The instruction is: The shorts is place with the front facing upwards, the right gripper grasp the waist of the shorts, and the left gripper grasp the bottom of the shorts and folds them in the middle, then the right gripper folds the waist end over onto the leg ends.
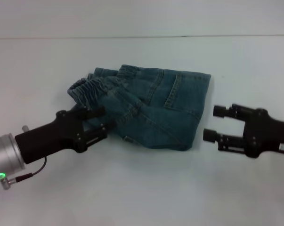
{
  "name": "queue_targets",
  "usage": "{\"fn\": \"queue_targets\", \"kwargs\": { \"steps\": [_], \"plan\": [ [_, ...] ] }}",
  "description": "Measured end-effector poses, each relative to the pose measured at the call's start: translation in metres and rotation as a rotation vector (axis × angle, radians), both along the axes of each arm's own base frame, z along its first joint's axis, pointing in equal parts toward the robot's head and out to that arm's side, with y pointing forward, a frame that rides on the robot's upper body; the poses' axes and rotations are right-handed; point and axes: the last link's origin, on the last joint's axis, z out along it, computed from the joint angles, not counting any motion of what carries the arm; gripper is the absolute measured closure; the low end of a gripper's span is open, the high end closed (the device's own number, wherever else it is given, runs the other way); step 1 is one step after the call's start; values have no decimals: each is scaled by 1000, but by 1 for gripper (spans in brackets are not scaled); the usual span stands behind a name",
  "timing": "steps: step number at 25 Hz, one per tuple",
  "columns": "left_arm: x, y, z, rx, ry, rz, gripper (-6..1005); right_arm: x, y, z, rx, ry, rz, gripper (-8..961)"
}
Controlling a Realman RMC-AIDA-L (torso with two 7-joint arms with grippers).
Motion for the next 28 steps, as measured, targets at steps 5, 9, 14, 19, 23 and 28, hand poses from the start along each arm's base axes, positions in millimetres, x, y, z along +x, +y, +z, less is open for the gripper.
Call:
{"fn": "queue_targets", "kwargs": {
  "steps": [5, 9, 14, 19, 23, 28],
  "plan": [
    [0, 1, -2, -15, 16, -2, 575, 7, -3, -5, 5, -10, -4, 122],
    [0, 1, -2, -16, 17, -1, 441, 7, 1, -7, 0, -25, -5, 123],
    [-2, -1, -2, -16, 17, 6, 170, 6, 4, -8, 2, -31, -12, 124],
    [-2, -1, -3, -21, 17, 8, 62, 8, 4, -8, 0, -39, -29, 124],
    [-2, -2, -4, -23, 17, 10, 53, 9, 5, -9, -2, -40, -41, 125],
    [-2, -2, -4, -26, 17, 11, 53, 9, 6, -8, -4, -36, -51, 126]
  ]
}}
